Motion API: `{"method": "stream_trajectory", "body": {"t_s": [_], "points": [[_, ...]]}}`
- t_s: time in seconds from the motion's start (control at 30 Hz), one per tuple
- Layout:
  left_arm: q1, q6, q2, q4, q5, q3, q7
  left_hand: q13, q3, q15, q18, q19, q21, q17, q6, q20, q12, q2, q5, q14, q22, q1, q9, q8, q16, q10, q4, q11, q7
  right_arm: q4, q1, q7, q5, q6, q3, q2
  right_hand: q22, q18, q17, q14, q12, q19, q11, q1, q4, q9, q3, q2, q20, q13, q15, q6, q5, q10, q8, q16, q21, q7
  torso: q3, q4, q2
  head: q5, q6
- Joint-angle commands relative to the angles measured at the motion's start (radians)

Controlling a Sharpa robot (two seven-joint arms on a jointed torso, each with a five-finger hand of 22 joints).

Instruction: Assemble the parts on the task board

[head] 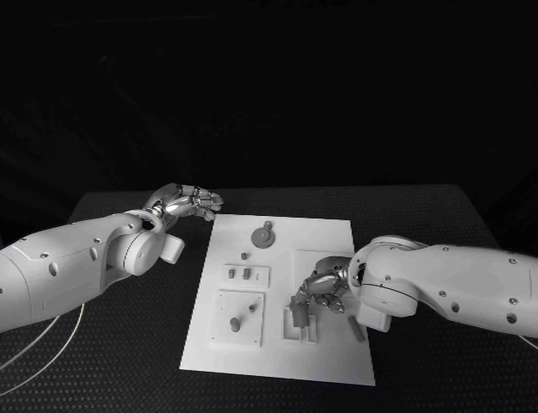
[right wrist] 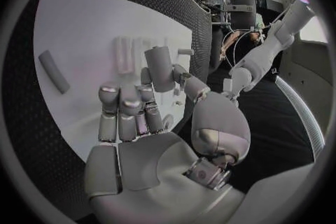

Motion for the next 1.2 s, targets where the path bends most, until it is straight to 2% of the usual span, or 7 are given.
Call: {"method": "stream_trajectory", "body": {"t_s": [0.03,0.3,0.5,0.77,0.9,1.13,1.2], "points": [[0.001,0.007,0.001,0.002,0.004,0.0,0.005,-0.001,0.0,0.004,0.012,0.006,-0.004,0.001,-0.005,0.002,-0.006,-0.005,-0.003,0.006,0.001,-0.003,-0.001,0.004,-0.004,0.005,0.005,-0.002,0.0,-0.001,-0.003,-0.01,0.003,0.009,0.001,0.003,0.001,0.063,0.002,0.004,-0.004,-0.003,-0.021,0.005,-0.001,0.002,-0.005,0.016,0.007,0.002,-0.005,0.008,0.005,0.023,0.004,-0.006,0.004,-0.001,0.001,-0.0016,0.0,0.004,0.0],[0.001,0.008,0.001,0.002,0.004,0.0,0.005,-0.001,0.0,0.004,0.011,0.006,-0.004,0.002,-0.004,0.003,-0.007,-0.005,-0.003,0.006,0.002,-0.003,-0.001,0.004,-0.004,0.005,0.006,-0.002,0.0,-0.007,-0.014,-0.013,-0.001,0.002,0.001,0.012,0.002,0.063,0.004,0.003,-0.006,-0.004,-0.021,-0.007,0.001,0.0,-0.01,0.017,0.008,0.006,-0.005,0.009,0.005,0.023,0.002,-0.008,0.005,-0.001,0.0011,-0.002,0.0,0.012,-0.008],[0.001,0.008,0.001,0.002,0.004,0.0,0.004,-0.001,0.0,0.004,0.011,0.006,-0.004,0.003,-0.004,0.003,-0.007,-0.005,-0.003,0.006,0.002,-0.003,-0.002,0.004,-0.005,0.006,0.006,-0.002,0.0,-0.011,-0.018,-0.015,-0.003,0.028,0.001,0.014,0.002,0.063,0.006,0.003,-0.006,-0.004,-0.021,-0.014,0.001,0.0,-0.014,0.017,0.008,0.008,-0.005,0.01,0.005,0.022,0.001,-0.008,0.005,-0.002,0.0007,-0.0003,0.0,0.011,-0.01],[0.001,0.009,0.002,0.002,0.004,0.0,0.004,-0.001,0.0,0.004,0.011,0.005,-0.005,0.003,-0.004,0.003,-0.007,-0.005,-0.003,0.006,0.002,-0.004,-0.002,0.004,-0.005,0.006,0.007,-0.002,0.0,-0.013,-0.025,-0.016,-0.007,0.029,0.001,0.016,0.002,0.063,0.008,0.003,-0.008,-0.006,-0.021,-0.024,0.002,-0.002,-0.018,0.018,0.009,0.012,-0.005,0.01,0.005,0.021,0.0,-0.009,0.005,-0.002,0.001,-0.0023,0.0,0.014,-0.014],[0.001,0.009,0.001,0.002,0.004,0.0,0.004,-0.001,0.0,0.004,0.011,0.005,-0.005,0.004,-0.004,0.003,-0.007,-0.005,-0.003,0.006,0.003,-0.004,-0.002,0.004,-0.005,0.006,0.007,-0.002,0.0,-0.015,-0.03,-0.016,-0.018,0.031,0.001,0.016,0.002,0.063,0.009,0.003,-0.008,-0.006,-0.021,-0.029,0.002,-0.002,-0.021,0.018,0.009,0.013,-0.005,0.011,0.005,0.021,-0.001,-0.01,0.005,-0.002,0.0007,-0.0015,0.0,0.013,-0.01],[0.001,0.01,0.001,0.001,0.004,0.0,0.003,-0.001,0.0,0.004,0.011,0.005,-0.005,0.004,-0.004,0.003,-0.007,-0.005,-0.003,0.006,0.003,-0.004,-0.002,0.005,-0.006,0.006,0.008,-0.002,0.0,-0.016,-0.034,-0.017,-0.016,0.051,0.001,0.017,0.002,0.063,0.012,0.002,-0.01,-0.008,-0.021,-0.045,0.005,-0.003,-0.027,0.019,0.009,0.017,-0.005,0.011,0.005,0.019,-0.003,-0.011,0.005,-0.001,0.0012,-0.0022,0.0,0.012,-0.011],[0.001,0.009,0.001,0.001,0.004,0.0,0.003,-0.001,0.0,0.004,0.011,0.005,-0.005,0.004,-0.004,0.003,-0.007,-0.005,-0.003,0.006,0.003,-0.004,-0.002,0.005,-0.006,0.006,0.008,-0.002,0.0,-0.018,-0.035,-0.017,-0.015,0.046,0.001,0.02,0.002,0.063,0.012,0.001,-0.01,-0.008,-0.021,-0.045,0.005,-0.003,-0.027,0.019,0.009,0.018,-0.005,0.011,0.005,0.019,-0.003,-0.012,0.005,-0.001,0.001,-0.0019,0.0,0.016,-0.016]]}}
